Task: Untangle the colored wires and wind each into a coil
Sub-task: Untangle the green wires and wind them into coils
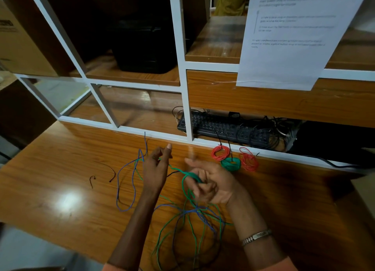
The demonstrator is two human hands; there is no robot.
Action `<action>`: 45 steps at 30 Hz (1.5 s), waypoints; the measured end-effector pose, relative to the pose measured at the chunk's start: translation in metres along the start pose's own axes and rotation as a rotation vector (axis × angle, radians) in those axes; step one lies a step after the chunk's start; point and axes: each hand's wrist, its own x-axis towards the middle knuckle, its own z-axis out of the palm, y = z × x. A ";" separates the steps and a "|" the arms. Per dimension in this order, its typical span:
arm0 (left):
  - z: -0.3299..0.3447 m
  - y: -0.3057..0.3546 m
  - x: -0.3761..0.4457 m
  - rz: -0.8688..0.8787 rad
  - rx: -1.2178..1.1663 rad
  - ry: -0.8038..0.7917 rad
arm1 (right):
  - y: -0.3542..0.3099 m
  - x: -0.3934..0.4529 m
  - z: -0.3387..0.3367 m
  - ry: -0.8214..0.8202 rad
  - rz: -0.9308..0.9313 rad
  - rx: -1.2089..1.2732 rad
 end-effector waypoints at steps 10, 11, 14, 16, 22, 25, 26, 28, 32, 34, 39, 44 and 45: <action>0.015 -0.007 -0.018 -0.168 -0.042 -0.092 | -0.037 -0.016 -0.005 0.255 -0.960 0.582; 0.017 -0.007 -0.021 -0.147 -0.036 -0.140 | -0.042 -0.019 -0.004 0.362 -1.013 0.501; 0.024 0.006 -0.036 -0.035 -0.031 -0.267 | -0.051 -0.020 -0.010 0.692 -1.044 0.181; 0.025 0.018 -0.041 0.059 -0.037 -0.310 | -0.050 -0.016 -0.009 0.981 -0.905 -0.199; 0.025 0.039 -0.028 0.210 -0.082 -0.305 | -0.027 -0.018 -0.017 1.130 -0.095 -0.813; 0.022 0.036 -0.012 0.194 -0.126 -0.242 | -0.016 -0.014 -0.005 0.839 0.191 -0.838; 0.019 0.034 -0.007 0.187 -0.141 -0.221 | -0.013 -0.014 0.002 0.743 0.273 -0.846; 0.013 0.028 0.003 0.178 -0.156 -0.187 | -0.009 -0.015 0.009 0.511 0.331 -0.840; 0.010 0.016 0.008 0.083 -0.111 -0.165 | -0.009 -0.015 0.008 0.188 -0.019 -0.475; 0.014 0.012 0.002 0.036 -0.079 -0.162 | -0.015 -0.013 0.006 0.105 -0.237 -0.246; 0.023 0.001 -0.009 -0.184 -0.067 -0.049 | -0.030 -0.020 0.004 0.000 -0.666 0.203; 0.020 -0.005 -0.014 -0.118 0.008 -0.141 | -0.038 -0.031 -0.008 0.348 -0.977 0.373; 0.020 -0.007 -0.015 -0.073 0.023 -0.199 | -0.038 -0.030 -0.011 0.479 -0.987 0.317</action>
